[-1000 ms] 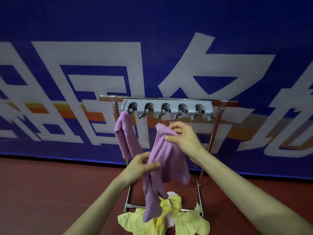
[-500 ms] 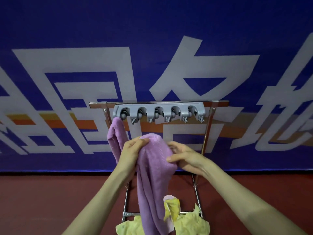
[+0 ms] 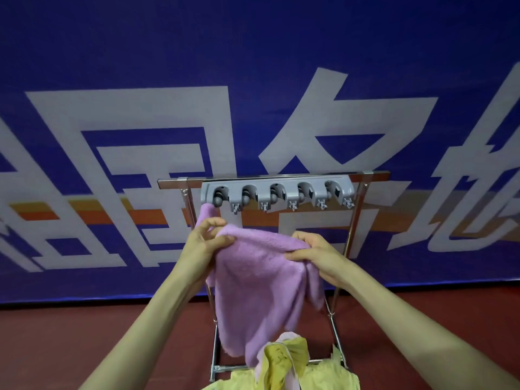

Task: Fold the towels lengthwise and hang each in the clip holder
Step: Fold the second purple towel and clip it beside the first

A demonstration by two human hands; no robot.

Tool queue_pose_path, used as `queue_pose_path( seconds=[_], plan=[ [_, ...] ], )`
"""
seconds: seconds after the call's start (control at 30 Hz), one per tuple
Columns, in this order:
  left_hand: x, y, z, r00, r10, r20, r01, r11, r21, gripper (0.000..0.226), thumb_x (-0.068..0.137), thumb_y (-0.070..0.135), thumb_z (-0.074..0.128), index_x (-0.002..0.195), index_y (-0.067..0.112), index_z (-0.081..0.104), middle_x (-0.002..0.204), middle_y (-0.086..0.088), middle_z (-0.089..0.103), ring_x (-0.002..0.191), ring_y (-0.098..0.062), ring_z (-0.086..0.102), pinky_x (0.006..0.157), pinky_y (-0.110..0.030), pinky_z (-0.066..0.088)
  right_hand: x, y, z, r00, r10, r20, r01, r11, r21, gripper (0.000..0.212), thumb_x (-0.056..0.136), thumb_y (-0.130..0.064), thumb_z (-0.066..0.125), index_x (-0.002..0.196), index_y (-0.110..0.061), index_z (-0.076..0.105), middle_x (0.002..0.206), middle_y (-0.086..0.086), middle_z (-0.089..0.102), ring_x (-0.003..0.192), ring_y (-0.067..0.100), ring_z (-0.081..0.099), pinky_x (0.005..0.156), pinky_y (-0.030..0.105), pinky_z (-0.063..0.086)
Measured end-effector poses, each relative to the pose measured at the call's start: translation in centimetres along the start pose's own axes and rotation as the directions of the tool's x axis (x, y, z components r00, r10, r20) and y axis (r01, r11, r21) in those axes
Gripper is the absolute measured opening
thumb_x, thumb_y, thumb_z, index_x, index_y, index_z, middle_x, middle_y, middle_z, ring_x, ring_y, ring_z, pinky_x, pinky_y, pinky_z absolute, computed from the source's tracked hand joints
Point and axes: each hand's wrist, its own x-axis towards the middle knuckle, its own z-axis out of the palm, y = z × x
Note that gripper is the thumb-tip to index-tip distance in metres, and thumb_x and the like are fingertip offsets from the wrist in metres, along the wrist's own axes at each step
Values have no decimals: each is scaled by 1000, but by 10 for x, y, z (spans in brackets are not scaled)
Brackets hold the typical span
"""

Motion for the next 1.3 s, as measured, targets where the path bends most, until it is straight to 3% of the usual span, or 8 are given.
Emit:
queue_pose_path(
  seconds=[0.17, 0.3, 0.47, 0.6, 0.8, 0.97, 1.07, 1.3],
  plan=[
    [-1, -17, -9, 984, -176, 10, 176, 984, -28, 47, 62, 15, 78, 105, 12, 60, 97, -9, 60, 80, -15, 59, 61, -23, 48, 8, -25, 24, 999, -45, 20, 47, 994, -98, 22, 66, -10, 65, 84, -3, 55, 79, 8, 46, 77, 19, 44, 68, 30, 34],
    [0, -20, -8, 985, -170, -4, 170, 983, -76, 24, 88, 15, 64, 109, 5, 60, 95, -7, 66, 79, -11, 63, 57, -14, 52, 16, -35, 36, 995, -43, 89, 66, 961, -269, 18, 74, -2, 64, 69, -12, 50, 69, 0, 48, 69, 12, 46, 64, 27, 36],
    [5, -16, -9, 991, -135, -22, 134, 991, -15, 10, 86, 10, 66, 95, 10, 63, 84, -1, 71, 79, -12, 65, 64, -15, 53, 23, -37, 42, 993, -29, 110, 74, 901, -428, 28, 77, -2, 65, 65, -20, 48, 68, -7, 48, 64, 4, 44, 61, 20, 34],
    [8, -10, -12, 998, -35, -59, 35, 999, 7, 19, 86, 4, 65, 77, 14, 53, 66, 1, 59, 66, -12, 53, 54, -12, 46, 25, -34, 43, 992, 14, 125, 49, 874, -483, 27, 76, -4, 68, 66, -19, 47, 70, -2, 50, 64, 7, 47, 63, 24, 36],
    [7, 3, -18, 981, 187, -56, -178, 974, 143, 19, 84, 7, 68, 74, 17, 55, 91, -3, 68, 90, -7, 60, 83, -23, 44, 28, -14, 34, 986, 108, 123, -34, 868, -496, 28, 71, -15, 75, 87, 2, 59, 84, 9, 65, 76, 16, 59, 73, 31, 44],
    [1, 10, -10, 934, 334, -125, -312, 935, 167, 19, 82, 1, 68, 76, 13, 56, 92, -8, 63, 103, -10, 61, 100, -30, 43, 23, 0, 17, 975, 184, 121, -76, 796, -600, 14, 70, -11, 71, 68, -16, 58, 71, 3, 60, 65, 13, 55, 63, 30, 41],
    [0, 13, -11, 884, 412, -221, -374, 907, 195, 17, 82, -1, 68, 77, 11, 56, 86, -4, 61, 98, -15, 61, 99, -29, 43, 16, 10, 0, 972, 217, 92, -98, 726, -680, 10, 66, -12, 66, 71, -9, 57, 67, 2, 54, 60, 14, 49, 58, 32, 37],
    [0, 8, -16, 835, 479, -271, -394, 864, 314, 19, 83, 1, 68, 81, 14, 54, 83, 6, 58, 83, -1, 57, 85, -16, 43, 7, 14, -31, 973, 202, 112, -81, 752, -654, 31, 70, -20, 78, 66, -3, 53, 69, 2, 49, 66, 11, 46, 65, 27, 36]
  ],
)
